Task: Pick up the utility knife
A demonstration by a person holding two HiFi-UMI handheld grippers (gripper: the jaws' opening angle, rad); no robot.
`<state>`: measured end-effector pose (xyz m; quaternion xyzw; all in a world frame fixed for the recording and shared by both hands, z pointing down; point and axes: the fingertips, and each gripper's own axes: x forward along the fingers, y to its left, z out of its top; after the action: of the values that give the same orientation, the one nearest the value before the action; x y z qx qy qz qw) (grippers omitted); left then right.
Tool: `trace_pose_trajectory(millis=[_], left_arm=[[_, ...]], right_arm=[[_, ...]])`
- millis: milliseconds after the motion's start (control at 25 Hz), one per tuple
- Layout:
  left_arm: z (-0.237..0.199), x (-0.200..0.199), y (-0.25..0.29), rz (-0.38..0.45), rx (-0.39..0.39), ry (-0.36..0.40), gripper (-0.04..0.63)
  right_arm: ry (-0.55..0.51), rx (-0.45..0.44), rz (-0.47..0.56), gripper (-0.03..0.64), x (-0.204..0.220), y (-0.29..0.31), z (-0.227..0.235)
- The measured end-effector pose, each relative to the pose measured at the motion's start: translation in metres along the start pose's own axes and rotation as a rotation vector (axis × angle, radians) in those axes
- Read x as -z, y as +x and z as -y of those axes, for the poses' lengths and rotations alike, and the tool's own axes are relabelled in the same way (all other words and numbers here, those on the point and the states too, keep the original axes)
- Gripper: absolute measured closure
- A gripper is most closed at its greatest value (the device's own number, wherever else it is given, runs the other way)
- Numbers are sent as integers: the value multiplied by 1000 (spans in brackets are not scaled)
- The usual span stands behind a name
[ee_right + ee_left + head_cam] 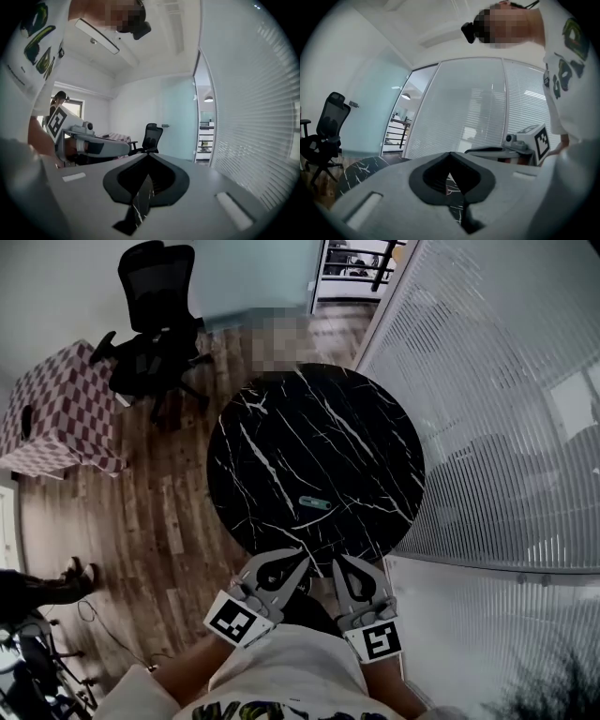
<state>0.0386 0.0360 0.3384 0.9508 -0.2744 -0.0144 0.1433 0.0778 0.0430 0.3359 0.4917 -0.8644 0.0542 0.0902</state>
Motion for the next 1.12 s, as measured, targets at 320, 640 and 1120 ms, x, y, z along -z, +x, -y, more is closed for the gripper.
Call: trace_pose_trajectory(millis=[320, 640, 1120], left_arm=[[-55, 54, 27, -95, -11, 45, 591], [-85, 109, 60, -177, 10, 48, 592], [-118, 181, 85, -254, 32, 16, 591]], right_arm=[[-225, -130, -239, 604, 74, 55, 26], [-316, -206, -388, 554, 136, 101, 56], [-426, -341, -610, 497, 231, 148, 72]])
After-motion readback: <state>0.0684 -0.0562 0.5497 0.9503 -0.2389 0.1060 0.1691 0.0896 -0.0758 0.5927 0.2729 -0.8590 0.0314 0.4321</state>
